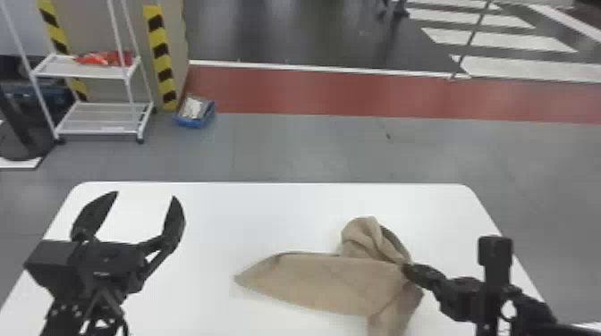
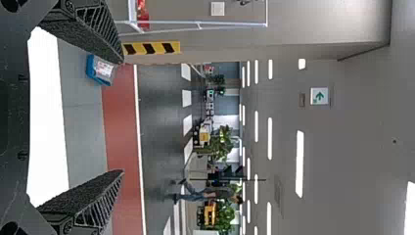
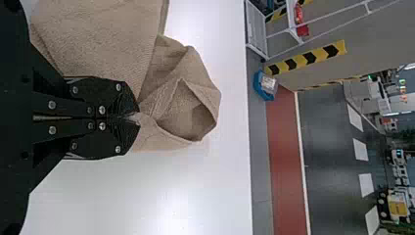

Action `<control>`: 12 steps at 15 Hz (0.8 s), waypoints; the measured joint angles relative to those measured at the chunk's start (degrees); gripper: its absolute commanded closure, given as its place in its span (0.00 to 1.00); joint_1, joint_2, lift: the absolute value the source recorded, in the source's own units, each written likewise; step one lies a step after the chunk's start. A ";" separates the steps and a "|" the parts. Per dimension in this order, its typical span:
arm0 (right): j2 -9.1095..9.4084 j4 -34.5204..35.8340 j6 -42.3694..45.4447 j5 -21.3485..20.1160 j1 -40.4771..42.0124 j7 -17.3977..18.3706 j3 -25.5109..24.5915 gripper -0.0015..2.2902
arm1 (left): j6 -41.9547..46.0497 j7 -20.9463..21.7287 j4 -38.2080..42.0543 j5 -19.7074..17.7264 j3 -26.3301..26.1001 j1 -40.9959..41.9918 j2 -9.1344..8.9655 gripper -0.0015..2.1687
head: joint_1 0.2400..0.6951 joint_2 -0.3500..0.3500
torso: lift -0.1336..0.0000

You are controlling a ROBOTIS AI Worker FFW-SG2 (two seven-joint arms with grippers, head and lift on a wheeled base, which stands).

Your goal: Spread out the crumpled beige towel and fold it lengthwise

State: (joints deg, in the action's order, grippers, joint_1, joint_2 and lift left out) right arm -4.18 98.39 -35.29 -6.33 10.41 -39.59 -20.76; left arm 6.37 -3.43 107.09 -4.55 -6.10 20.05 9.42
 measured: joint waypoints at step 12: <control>0.12 -8.74 11.09 -2.44 0.27 -1.89 0.64 0.34 | 0.00 0.26 -0.46 0.00 -0.08 -0.28 0.13 0.04 | 1.00 0.31 | 1.00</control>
State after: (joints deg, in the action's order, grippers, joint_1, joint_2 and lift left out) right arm -4.06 89.65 -24.20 -8.77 10.68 -41.47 -20.12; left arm 6.37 -3.16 106.63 -4.56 -6.18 19.77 9.55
